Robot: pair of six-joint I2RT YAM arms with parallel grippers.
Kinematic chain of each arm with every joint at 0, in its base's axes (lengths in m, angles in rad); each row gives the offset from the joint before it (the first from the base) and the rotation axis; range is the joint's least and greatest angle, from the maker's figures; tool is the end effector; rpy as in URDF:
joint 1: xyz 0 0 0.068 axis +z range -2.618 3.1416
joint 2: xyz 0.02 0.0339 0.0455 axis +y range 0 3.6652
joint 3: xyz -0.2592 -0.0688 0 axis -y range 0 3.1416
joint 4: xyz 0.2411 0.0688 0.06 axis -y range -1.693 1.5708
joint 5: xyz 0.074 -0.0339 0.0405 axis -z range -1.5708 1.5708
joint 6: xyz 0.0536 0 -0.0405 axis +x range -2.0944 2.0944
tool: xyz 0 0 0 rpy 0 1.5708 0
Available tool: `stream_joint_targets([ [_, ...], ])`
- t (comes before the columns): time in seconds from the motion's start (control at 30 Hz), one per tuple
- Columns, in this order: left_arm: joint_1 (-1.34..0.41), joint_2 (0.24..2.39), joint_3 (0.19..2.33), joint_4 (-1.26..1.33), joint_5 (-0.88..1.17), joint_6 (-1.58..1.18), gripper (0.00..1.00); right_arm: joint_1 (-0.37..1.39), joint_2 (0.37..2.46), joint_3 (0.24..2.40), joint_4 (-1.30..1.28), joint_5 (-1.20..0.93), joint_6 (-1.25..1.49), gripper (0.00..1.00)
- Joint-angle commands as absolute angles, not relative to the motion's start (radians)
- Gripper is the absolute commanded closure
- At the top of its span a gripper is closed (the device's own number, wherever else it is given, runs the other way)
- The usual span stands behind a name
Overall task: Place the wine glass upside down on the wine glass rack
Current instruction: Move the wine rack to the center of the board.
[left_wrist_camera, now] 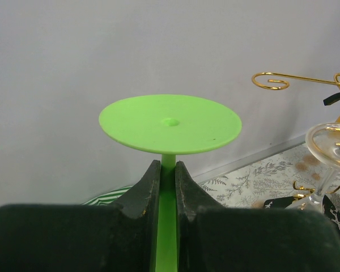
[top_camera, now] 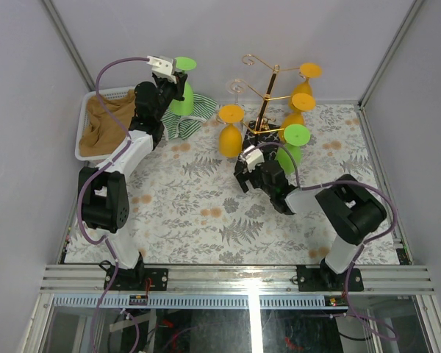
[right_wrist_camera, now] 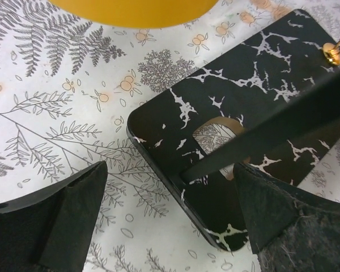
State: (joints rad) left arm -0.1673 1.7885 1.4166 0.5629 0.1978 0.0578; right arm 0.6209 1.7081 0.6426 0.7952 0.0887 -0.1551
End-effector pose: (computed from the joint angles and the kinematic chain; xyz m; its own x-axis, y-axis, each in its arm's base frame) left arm 0.4387 -0.0848 0.3589 0.2073 0.0224 -0.9780 0.3421 0.9349 0.0940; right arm 0.2854 0.1983 0.1543 -0.1358 -0.2863 -0.9485 -0.5375 0.8255 -0.1722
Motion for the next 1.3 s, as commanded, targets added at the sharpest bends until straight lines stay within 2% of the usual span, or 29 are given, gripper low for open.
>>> stream_joint_targets([
  [0.0, -0.157, 1.794, 1.445, 0.605, 0.183, 0.078, 1.00, 0.617, 1.780, 0.740, 0.866, 0.118, -0.195, 0.01],
  [0.33, -0.150, 1.795, 1.444, 0.600, 0.181, 0.089, 1.00, 0.583, 1.837, 0.766, 0.998, 0.024, -0.227, 0.01],
  [0.6, -0.147, 1.796, 1.447, 0.601, 0.185, 0.094, 1.00, 0.574, 1.841, 0.668, 1.208, -0.233, -0.206, 0.01],
  [0.8, -0.145, 1.794, 1.442, 0.599, 0.182, 0.095, 1.00, 0.574, 1.834, 0.644, 1.209, -0.352, -0.204, 0.00],
  [1.27, -0.143, 1.797, 1.442, 0.604, 0.188, 0.086, 1.00, 0.575, 1.764, 0.583, 1.155, -0.472, -0.185, 0.01],
])
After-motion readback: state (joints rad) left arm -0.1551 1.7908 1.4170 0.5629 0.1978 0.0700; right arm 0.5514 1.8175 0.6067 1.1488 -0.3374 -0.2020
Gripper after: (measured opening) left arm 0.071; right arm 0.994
